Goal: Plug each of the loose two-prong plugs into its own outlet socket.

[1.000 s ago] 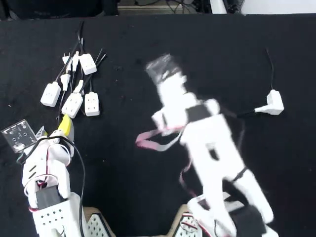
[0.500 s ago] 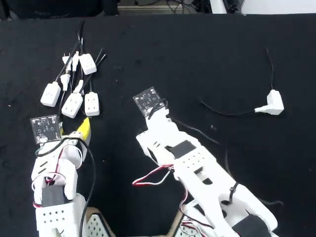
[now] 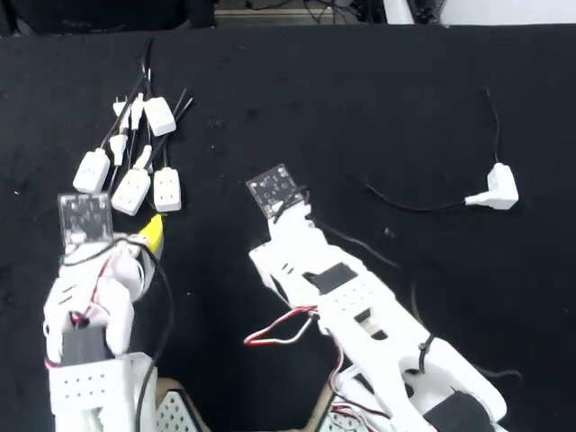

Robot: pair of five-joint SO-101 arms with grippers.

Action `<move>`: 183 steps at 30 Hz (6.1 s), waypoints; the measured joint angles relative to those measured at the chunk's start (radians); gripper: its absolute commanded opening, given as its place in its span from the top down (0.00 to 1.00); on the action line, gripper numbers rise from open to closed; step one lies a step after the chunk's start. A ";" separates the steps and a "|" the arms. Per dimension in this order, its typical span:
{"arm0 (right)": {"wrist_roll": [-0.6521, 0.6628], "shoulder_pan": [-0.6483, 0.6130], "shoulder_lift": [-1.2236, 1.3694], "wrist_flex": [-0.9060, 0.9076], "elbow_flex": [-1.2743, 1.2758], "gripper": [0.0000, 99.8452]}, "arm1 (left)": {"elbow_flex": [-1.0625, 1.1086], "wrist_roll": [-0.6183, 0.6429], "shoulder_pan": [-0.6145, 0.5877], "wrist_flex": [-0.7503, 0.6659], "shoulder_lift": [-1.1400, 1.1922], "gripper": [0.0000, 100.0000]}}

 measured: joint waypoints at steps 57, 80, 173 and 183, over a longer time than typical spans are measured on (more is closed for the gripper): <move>0.069 0.000 0.000 -0.012 0.005 0.95 | -1.138 -0.425 -0.063 0.190 1.639 0.97; 0.069 0.000 0.000 -0.012 0.014 0.95 | -1.091 -0.315 -0.064 0.858 1.037 0.97; -0.071 0.370 0.000 0.074 -0.023 0.95 | -0.078 -0.292 0.361 0.336 0.453 0.71; -0.071 0.370 0.000 0.074 -0.023 0.95 | -0.144 -0.249 0.278 0.319 0.453 0.71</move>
